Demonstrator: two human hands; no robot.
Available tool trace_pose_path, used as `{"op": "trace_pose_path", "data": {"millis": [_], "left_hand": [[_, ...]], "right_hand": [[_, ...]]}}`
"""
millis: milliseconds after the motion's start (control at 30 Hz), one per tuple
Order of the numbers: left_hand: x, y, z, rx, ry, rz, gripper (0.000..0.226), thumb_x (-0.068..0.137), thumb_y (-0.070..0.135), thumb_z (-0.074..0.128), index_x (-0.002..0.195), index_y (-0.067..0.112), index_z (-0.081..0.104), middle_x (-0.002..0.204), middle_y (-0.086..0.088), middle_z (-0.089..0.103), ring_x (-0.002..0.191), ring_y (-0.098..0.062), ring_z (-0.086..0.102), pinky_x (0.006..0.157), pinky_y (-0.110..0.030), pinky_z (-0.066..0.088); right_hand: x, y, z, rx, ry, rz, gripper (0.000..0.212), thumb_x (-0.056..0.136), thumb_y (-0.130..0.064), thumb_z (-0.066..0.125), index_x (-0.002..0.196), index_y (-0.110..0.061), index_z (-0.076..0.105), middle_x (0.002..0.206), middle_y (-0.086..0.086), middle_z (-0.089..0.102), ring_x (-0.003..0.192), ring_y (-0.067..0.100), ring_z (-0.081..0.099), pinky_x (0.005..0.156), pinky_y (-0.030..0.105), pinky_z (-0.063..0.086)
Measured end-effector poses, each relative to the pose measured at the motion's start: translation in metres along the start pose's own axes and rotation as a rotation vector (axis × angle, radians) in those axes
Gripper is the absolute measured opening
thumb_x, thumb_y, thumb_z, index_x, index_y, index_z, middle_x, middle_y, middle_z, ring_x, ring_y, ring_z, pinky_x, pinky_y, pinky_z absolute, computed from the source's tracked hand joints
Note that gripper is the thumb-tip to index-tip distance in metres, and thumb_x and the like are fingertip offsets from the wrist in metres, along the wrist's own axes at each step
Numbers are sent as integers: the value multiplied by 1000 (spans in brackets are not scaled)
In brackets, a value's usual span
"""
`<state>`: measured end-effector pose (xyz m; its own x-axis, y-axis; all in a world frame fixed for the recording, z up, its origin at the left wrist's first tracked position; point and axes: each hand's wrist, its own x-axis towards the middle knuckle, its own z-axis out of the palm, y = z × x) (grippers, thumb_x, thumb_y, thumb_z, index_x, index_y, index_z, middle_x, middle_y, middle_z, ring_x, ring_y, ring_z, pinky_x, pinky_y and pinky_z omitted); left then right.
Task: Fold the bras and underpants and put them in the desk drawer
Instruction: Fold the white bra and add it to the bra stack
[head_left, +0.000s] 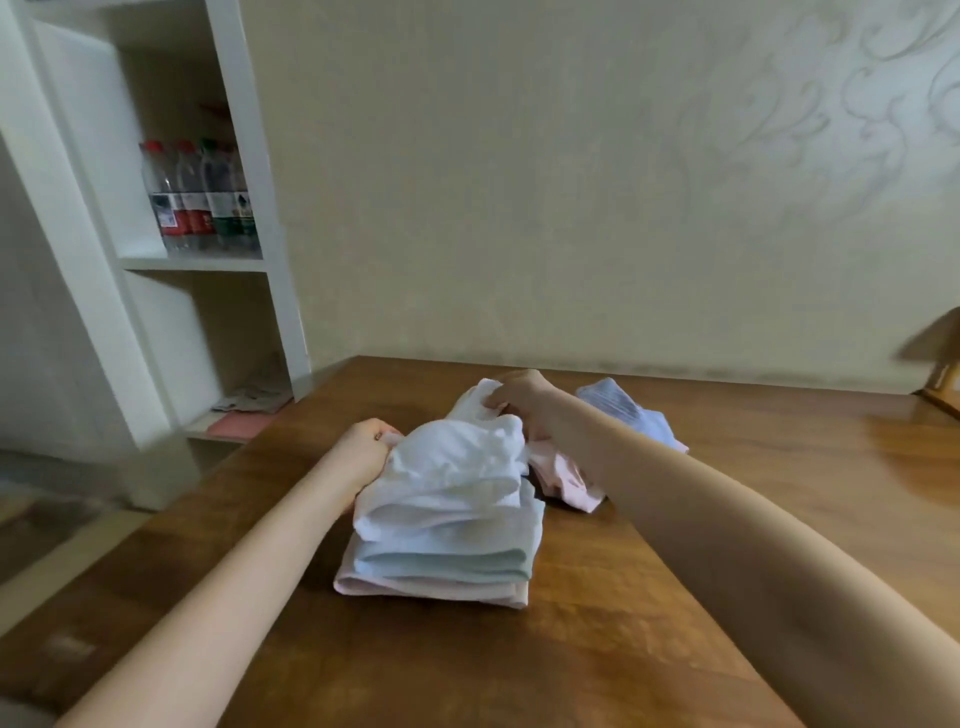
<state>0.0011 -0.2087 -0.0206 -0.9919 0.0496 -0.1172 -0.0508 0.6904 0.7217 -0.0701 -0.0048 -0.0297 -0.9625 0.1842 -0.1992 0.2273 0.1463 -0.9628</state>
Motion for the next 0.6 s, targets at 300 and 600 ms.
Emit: {"op": "trace_pose_path", "data": {"millis": [300, 600], "left_hand": [[-49, 13, 44, 707, 28, 498, 64, 82, 70, 39, 139, 43, 27, 148, 4, 25, 134, -22, 26, 110, -47, 27], [-46, 2, -6, 527, -717, 610, 19, 85, 38, 63, 104, 41, 63, 135, 31, 34, 129, 13, 20, 108, -28, 20]], "right_hand": [[-19, 1, -4, -516, 84, -493, 33, 86, -5, 54, 116, -13, 66, 120, 6, 66, 111, 21, 59, 87, 23, 45], [-50, 30, -39, -831, -177, -554, 33, 90, -19, 55, 123, -23, 57, 126, 0, 60, 116, 18, 54, 88, 31, 47]]}}
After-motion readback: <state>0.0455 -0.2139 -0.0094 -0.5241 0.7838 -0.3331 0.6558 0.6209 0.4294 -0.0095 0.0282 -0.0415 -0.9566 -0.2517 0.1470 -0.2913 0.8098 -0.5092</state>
